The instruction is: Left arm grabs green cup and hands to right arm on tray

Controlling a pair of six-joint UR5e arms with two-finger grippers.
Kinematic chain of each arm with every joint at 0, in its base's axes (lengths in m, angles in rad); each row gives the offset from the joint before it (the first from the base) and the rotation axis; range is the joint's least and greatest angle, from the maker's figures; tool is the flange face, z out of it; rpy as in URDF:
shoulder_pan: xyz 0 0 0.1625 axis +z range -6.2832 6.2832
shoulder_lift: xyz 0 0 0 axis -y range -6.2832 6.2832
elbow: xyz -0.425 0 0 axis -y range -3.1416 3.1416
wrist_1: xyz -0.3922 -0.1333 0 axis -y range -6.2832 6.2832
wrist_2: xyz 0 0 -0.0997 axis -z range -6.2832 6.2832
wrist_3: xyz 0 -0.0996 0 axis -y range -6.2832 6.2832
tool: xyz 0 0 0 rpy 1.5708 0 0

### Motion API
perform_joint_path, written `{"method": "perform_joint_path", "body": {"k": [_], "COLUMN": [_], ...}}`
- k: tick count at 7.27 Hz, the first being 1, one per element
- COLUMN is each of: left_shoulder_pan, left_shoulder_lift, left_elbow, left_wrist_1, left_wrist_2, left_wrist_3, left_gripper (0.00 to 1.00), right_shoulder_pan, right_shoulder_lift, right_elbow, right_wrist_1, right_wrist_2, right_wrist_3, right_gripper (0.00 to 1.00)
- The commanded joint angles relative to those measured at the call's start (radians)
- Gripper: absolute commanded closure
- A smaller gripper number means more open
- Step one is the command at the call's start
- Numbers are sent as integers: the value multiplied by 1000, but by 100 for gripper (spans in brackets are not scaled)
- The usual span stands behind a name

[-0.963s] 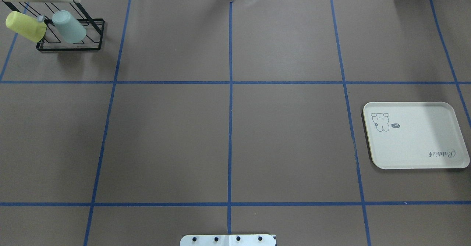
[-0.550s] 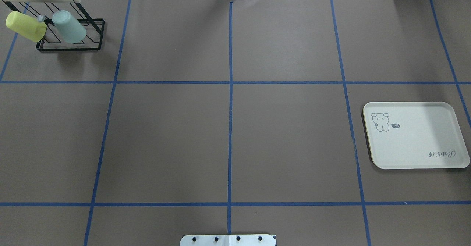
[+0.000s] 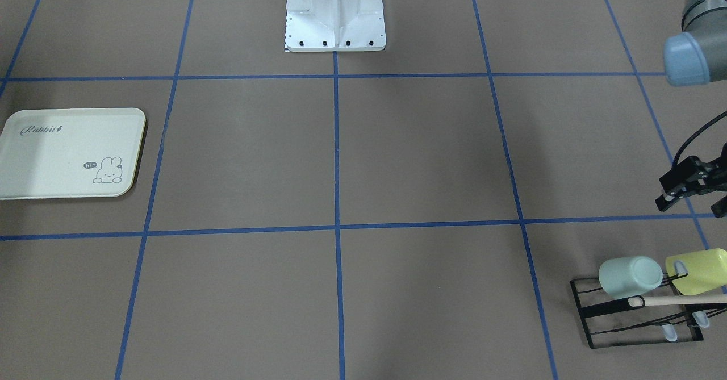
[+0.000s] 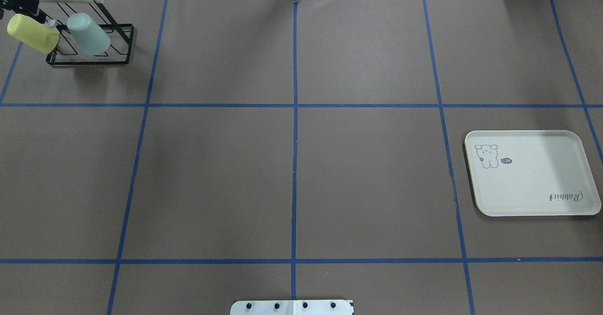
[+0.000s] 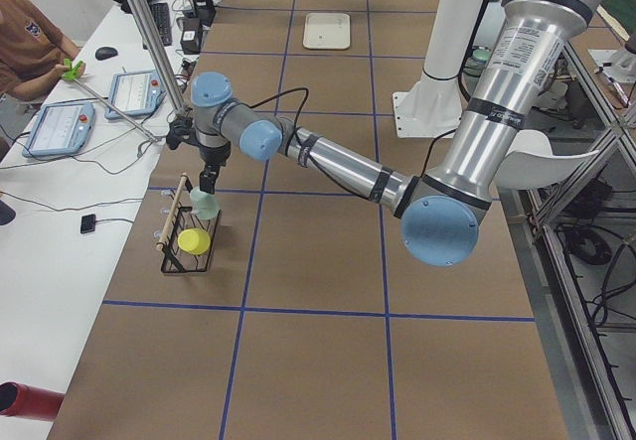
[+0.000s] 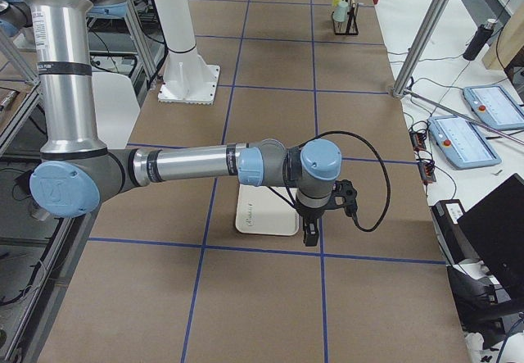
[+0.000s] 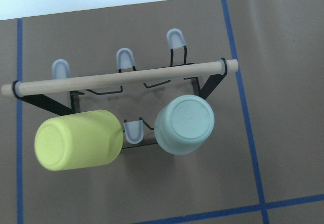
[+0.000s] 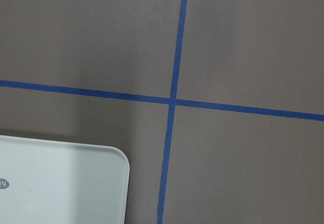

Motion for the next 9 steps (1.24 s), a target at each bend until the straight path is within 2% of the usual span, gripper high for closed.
{"method": "perform_joint_path", "body": {"k": [1, 2, 4, 6, 9], "left_shoulder_pan": [38, 85, 127, 156, 211], "left_shoulder_lift": [-6, -3, -6, -6, -16], "left_elbow": [97, 113, 110, 114, 120], "left_wrist_1": [-201, -271, -279, -278, -279], "left_wrist_2": [52, 129, 236, 368, 471], "left_wrist_3": [-175, -257, -358, -361, -418], "left_gripper": [0, 0, 1, 1, 1], "right_shoulder_pan": [-2, 0, 0, 0, -2], "right_shoulder_lift": [-2, -2, -2, -2, -2], "right_elbow": [1, 0, -2, 1, 1], "right_wrist_1": [0, 0, 0, 0, 0], "right_wrist_2": [1, 1, -1, 1, 2], "right_wrist_3": [0, 0, 0, 0, 0], "right_gripper": [0, 0, 0, 0, 0]}}
